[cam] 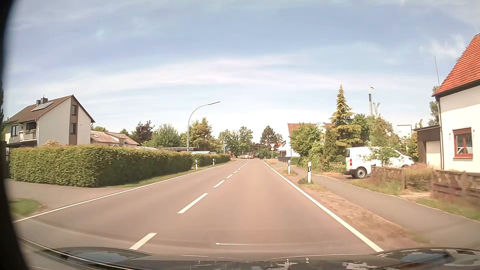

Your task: Follow the waypoints while adhering to traffic rules and regulations

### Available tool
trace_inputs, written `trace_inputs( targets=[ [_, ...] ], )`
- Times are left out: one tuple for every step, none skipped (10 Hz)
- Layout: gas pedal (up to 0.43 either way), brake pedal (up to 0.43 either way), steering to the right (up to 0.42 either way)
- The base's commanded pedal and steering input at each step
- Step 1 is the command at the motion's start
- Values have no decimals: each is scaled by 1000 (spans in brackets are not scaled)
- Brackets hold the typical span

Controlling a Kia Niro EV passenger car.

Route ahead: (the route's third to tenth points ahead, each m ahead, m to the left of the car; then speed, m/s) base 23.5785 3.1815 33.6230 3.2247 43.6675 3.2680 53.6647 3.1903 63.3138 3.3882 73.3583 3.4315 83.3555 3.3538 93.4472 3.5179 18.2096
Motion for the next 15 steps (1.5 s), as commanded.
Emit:
trace_inputs(
  targets=[
    [0, 0, -1],
    [0, 0, -1],
    [0, 0, -1],
    [0, 0, -1],
    [0, 18, -1],
    [0, 43, -1],
    [0, 91, -1],
    [0, 98, -1],
    [0, 104, -1],
    [0, 104, -1],
    [0, 110, -1],
    [0, 116, -1],
    [0, 122, -1],
    [0, 128, -1],
    [0, 140, -1]
  ],
)
